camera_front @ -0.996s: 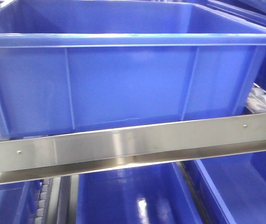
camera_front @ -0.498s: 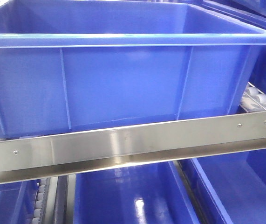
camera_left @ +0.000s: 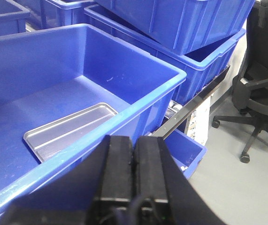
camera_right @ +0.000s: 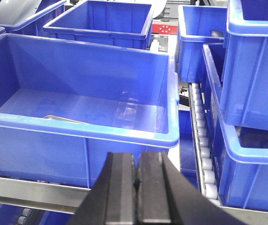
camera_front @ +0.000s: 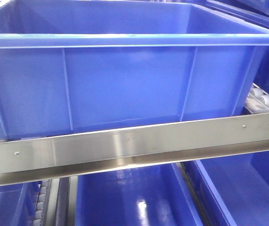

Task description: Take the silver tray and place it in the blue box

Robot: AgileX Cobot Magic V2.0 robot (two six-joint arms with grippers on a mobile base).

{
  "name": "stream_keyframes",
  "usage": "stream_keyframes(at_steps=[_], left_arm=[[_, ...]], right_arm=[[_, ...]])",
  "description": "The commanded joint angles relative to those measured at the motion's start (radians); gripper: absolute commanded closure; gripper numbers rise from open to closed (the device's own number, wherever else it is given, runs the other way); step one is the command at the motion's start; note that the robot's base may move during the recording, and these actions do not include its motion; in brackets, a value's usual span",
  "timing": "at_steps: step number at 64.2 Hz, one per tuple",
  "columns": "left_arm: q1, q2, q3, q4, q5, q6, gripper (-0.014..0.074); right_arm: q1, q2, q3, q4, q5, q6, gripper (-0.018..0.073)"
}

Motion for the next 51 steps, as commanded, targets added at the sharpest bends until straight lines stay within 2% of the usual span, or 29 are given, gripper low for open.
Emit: stream_keyframes(at_steps=[1, 10, 12, 16, 23, 29, 35, 41, 45, 51], left_arm=[[-0.008, 0.003, -0.028, 0.009, -0.084, 0.002, 0.0691], [0.012, -0.007, -0.007, -0.031, -0.079, 0.003, 0.0691], [0.027, -0.014, 0.001, -0.067, -0.083, 0.031, 0.0691], [0.079, -0.030, 0.029, -0.145, -0.103, 0.162, 0.0691], [0.232, -0.079, 0.124, -0.264, -0.221, 0.323, 0.0691], [0.387, -0.143, 0.235, -0.316, -0.373, 0.423, 0.0691], [0.538, -0.217, 0.332, -0.338, -0.467, 0.423, 0.0691], [0.669, -0.293, 0.406, -0.367, -0.475, 0.431, 0.0691], [0.750, -0.340, 0.458, -0.403, -0.475, 0.458, 0.0692], [0.833, -0.404, 0.523, -0.458, -0.475, 0.473, 0.0691]], right_arm=[[0.001, 0.009, -0.027, -0.020, -0.096, -0.011, 0.0508], [0.001, 0.009, -0.027, -0.020, -0.096, -0.011, 0.0508], [0.001, 0.009, -0.027, -0.020, -0.096, -0.011, 0.0508], [0.001, 0.009, -0.027, -0.020, -0.096, -0.011, 0.0508], [0.001, 0.009, -0.027, -0.020, -0.096, -0.011, 0.0508], [0.001, 0.009, -0.027, -0.020, -0.096, -0.011, 0.0508], [0.001, 0.009, -0.027, -0.020, -0.096, -0.011, 0.0508], [0.001, 0.009, -0.027, -0.020, -0.096, -0.011, 0.0508], [0.001, 0.009, -0.027, -0.020, -0.096, -0.011, 0.0508], [0.001, 0.009, -0.027, -0.020, -0.096, -0.011, 0.0508]])
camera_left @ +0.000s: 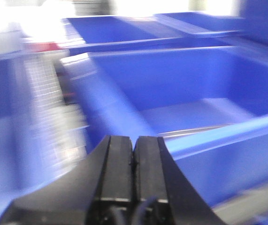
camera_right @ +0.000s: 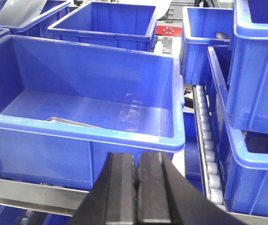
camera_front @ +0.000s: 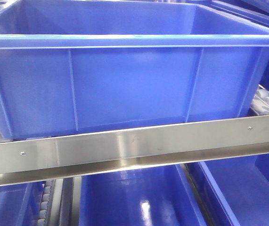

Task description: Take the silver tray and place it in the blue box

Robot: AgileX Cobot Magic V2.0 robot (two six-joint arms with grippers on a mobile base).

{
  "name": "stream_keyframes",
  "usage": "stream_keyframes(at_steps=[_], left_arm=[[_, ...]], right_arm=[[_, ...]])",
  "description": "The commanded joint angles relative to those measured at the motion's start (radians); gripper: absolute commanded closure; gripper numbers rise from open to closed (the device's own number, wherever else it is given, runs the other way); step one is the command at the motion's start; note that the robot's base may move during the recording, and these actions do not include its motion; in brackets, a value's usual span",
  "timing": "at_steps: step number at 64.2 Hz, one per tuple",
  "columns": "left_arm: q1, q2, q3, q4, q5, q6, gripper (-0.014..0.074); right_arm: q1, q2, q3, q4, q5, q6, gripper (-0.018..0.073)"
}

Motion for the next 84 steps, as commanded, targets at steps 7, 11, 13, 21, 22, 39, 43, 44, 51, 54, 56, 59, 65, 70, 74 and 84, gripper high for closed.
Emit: stream_keyframes(at_steps=[7, 11, 13, 21, 22, 39, 43, 44, 51, 54, 56, 59, 65, 70, 74, 84], left_arm=[[0.140, -0.094, 0.108, -0.079, -0.098, 0.015, 0.0691], [0.180, -0.121, 0.173, -0.119, -0.100, 0.015, 0.0691], [0.193, -0.135, 0.198, -0.132, -0.105, 0.015, 0.0692], [0.239, -0.151, 0.231, -0.134, -0.091, 0.015, 0.0691], [0.242, -0.153, 0.231, -0.134, -0.091, 0.015, 0.0691], [0.244, -0.153, 0.231, -0.134, -0.099, 0.015, 0.0691], [0.244, -0.153, 0.231, -0.134, -0.099, 0.015, 0.0691], [0.244, -0.153, 0.231, -0.134, -0.099, 0.015, 0.0691], [0.244, -0.153, 0.231, -0.134, -0.099, 0.015, 0.0691], [0.244, -0.153, 0.231, -0.134, -0.099, 0.015, 0.0691], [0.244, -0.153, 0.231, -0.134, -0.099, 0.015, 0.0691], [0.244, -0.153, 0.231, -0.134, -0.099, 0.015, 0.0691], [0.244, -0.153, 0.231, -0.134, -0.099, 0.015, 0.0691], [0.244, -0.153, 0.231, -0.134, -0.099, 0.015, 0.0691], [0.244, -0.153, 0.231, -0.134, -0.099, 0.015, 0.0692], [0.244, -0.153, 0.231, -0.134, -0.099, 0.015, 0.0691]], right_arm=[[0.001, 0.009, -0.027, -0.020, -0.094, -0.011, 0.0508], [0.001, 0.009, -0.027, -0.020, -0.094, -0.011, 0.0508], [0.001, 0.009, -0.027, -0.020, -0.094, -0.011, 0.0508], [0.001, 0.009, -0.027, -0.020, -0.094, -0.011, 0.0508], [0.001, 0.009, -0.027, -0.020, -0.095, -0.011, 0.0508], [0.001, 0.009, -0.026, -0.020, -0.092, -0.011, 0.0508], [0.001, 0.009, -0.026, -0.020, -0.092, -0.011, 0.0508], [0.001, 0.009, -0.026, -0.020, -0.092, -0.011, 0.0508], [0.001, 0.009, -0.026, -0.020, -0.092, -0.011, 0.0508], [0.001, 0.009, -0.026, -0.020, -0.092, -0.011, 0.0508], [0.001, 0.009, -0.026, -0.020, -0.092, -0.011, 0.0508], [0.001, 0.009, -0.026, -0.020, -0.092, -0.011, 0.0508], [0.001, 0.009, -0.026, -0.020, -0.092, -0.011, 0.0508], [0.001, 0.009, -0.026, -0.020, -0.092, -0.011, 0.0508], [-0.003, 0.010, -0.025, -0.018, -0.095, -0.011, 0.0508], [-0.093, 0.005, 0.010, 0.095, -0.095, -0.112, 0.0508]])
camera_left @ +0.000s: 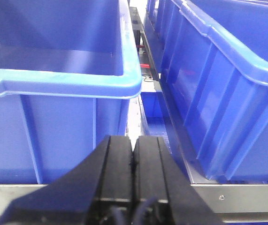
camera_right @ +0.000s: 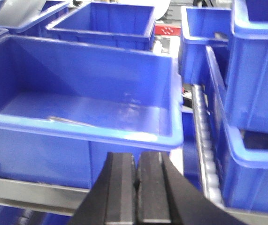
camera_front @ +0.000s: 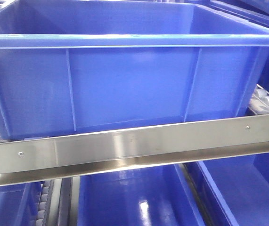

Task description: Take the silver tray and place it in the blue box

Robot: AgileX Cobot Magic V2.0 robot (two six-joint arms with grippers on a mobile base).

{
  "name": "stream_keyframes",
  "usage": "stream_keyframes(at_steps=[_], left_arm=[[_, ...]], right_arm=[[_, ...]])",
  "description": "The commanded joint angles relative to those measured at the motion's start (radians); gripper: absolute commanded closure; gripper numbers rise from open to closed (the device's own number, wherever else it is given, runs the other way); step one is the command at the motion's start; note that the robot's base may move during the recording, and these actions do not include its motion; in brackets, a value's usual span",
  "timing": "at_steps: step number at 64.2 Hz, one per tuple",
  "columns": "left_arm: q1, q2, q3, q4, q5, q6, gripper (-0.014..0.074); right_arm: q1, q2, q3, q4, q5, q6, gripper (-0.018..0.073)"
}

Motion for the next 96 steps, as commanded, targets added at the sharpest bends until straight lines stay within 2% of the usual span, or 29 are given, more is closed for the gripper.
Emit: stream_keyframes(at_steps=[1, 9, 16, 22, 36, 39, 96], left_arm=[[0.001, -0.019, -0.003, -0.008, -0.085, 0.001, 0.0692], [0.001, -0.019, -0.003, -0.008, -0.085, 0.001, 0.0692], [0.001, -0.019, -0.003, -0.008, -0.085, 0.001, 0.0691], [0.001, -0.019, -0.003, -0.008, -0.085, 0.001, 0.0691], [0.001, -0.019, -0.003, -0.008, -0.085, 0.001, 0.0691], [0.001, -0.019, -0.003, -0.008, -0.085, 0.001, 0.0692], [0.001, -0.017, -0.003, -0.008, -0.085, 0.001, 0.0692]], right_arm=[[-0.071, 0.005, -0.002, 0.076, -0.087, -0.095, 0.0508], [-0.210, -0.030, 0.078, 0.227, -0.145, -0.240, 0.0508], [-0.326, -0.100, 0.195, 0.276, -0.233, -0.247, 0.0508], [-0.375, -0.162, 0.287, 0.280, -0.272, -0.245, 0.0508], [-0.379, -0.243, 0.491, 0.280, -0.391, -0.243, 0.0508], [-0.379, -0.243, 0.485, 0.283, -0.353, -0.238, 0.0508], [-0.379, -0.243, 0.485, 0.283, -0.356, -0.237, 0.0508]])
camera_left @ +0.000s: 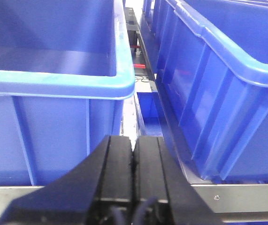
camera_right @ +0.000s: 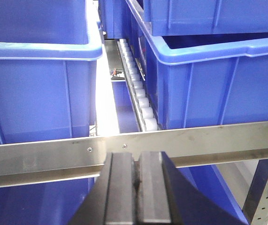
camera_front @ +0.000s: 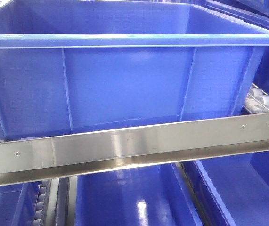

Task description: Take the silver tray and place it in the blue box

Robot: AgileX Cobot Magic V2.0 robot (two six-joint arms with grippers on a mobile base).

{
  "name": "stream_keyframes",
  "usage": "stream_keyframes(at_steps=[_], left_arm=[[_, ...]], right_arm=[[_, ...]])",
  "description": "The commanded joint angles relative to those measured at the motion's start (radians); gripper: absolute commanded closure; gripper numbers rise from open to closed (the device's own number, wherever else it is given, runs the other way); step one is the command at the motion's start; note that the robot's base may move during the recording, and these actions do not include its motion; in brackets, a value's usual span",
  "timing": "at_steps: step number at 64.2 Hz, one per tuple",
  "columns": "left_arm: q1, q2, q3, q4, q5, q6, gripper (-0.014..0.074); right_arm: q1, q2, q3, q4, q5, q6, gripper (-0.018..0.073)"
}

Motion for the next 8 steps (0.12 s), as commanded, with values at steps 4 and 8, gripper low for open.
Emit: stream_keyframes(at_steps=[4, 8], left_arm=[[0.001, -0.016, -0.003, -0.008, -0.085, 0.001, 0.0692], [0.001, -0.016, -0.003, -0.008, -0.085, 0.001, 0.0692]], right_arm=[[-0.008, -0.022, 0.002, 0.002, -0.096, -0.003, 0.0508], [-0.008, -0.022, 0.002, 0.002, -0.096, -0.003, 0.0508]])
